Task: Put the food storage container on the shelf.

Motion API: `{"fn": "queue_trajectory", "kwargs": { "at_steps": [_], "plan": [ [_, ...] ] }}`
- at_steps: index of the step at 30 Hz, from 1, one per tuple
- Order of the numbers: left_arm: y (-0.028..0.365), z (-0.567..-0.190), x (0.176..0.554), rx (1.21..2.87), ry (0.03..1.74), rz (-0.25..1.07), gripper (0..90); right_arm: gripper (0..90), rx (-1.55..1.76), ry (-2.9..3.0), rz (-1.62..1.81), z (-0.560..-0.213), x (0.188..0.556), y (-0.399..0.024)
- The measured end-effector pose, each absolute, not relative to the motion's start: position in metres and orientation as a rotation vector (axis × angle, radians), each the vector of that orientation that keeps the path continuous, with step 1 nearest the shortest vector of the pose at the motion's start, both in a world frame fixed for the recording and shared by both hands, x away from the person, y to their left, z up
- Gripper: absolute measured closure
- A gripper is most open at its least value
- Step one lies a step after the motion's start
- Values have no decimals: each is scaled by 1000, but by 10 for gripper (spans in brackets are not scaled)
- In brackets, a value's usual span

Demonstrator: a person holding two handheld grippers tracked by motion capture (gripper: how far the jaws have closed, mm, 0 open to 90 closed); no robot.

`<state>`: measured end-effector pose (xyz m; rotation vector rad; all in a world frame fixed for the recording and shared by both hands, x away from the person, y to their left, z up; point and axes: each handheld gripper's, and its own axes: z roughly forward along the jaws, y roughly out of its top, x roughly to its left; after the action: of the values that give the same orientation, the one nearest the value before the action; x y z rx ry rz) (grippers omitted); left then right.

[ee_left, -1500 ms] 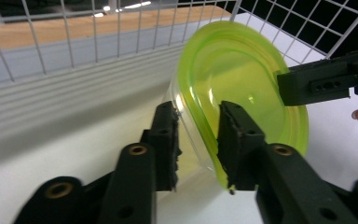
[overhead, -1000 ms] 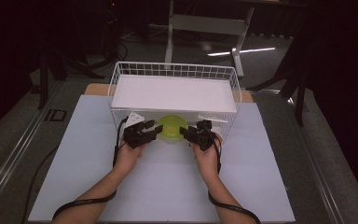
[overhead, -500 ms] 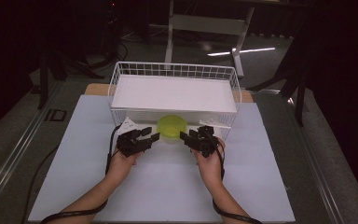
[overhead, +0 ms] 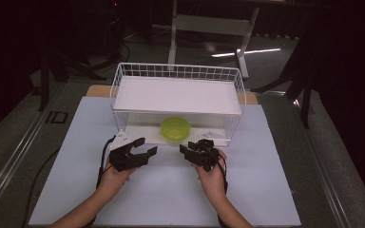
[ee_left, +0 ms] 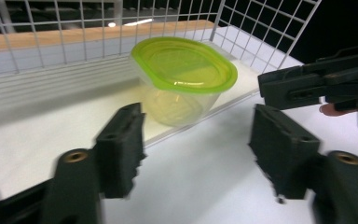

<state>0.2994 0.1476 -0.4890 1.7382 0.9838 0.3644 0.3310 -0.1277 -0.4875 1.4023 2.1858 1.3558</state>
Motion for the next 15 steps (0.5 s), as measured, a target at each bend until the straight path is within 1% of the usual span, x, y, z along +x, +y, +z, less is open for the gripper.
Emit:
{"fn": "queue_trajectory", "kwargs": {
  "at_steps": [2, 3, 4, 5, 6, 8, 9, 12, 13, 15],
  "plan": [
    [151, -491, 297, 1738, 961, 297, 261, 626, 1401, 2201, 1348, -491, 331, -126],
    [152, -493, 295, 1736, 953, 275, 208, 651, 1394, 2206, 1338, -493, 331, -125],
    [152, -494, 293, 1740, 951, 272, 188, 730, 1407, 2217, 1330, -495, 330, -123],
    [153, -495, 292, 1745, 957, 274, 188, 730, 1407, 2217, 1330, -495, 330, -123],
    [153, -497, 291, 1738, 969, 273, 187, 764, 1402, 2224, 1315, -497, 330, -121],
    [153, -500, 290, 1729, 977, 279, 138, 841, 1397, 2244, 1291, -499, 329, -119],
    [152, -502, 288, 1720, 994, 335, 92, 874, 1393, 2251, 1275, -501, 330, -117],
    [154, -504, 283, 1713, 975, 419, 69, 896, 1395, 2268, 1260, -505, 331, -113],
    [155, -505, 283, 1715, 967, 413, 28, 896, 1395, 2270, 1252, -506, 331, -111],
    [157, -505, 283, 1709, 976, 418, 13, 897, 1396, 2279, 1249, -509, 333, -109]
  ]
}}
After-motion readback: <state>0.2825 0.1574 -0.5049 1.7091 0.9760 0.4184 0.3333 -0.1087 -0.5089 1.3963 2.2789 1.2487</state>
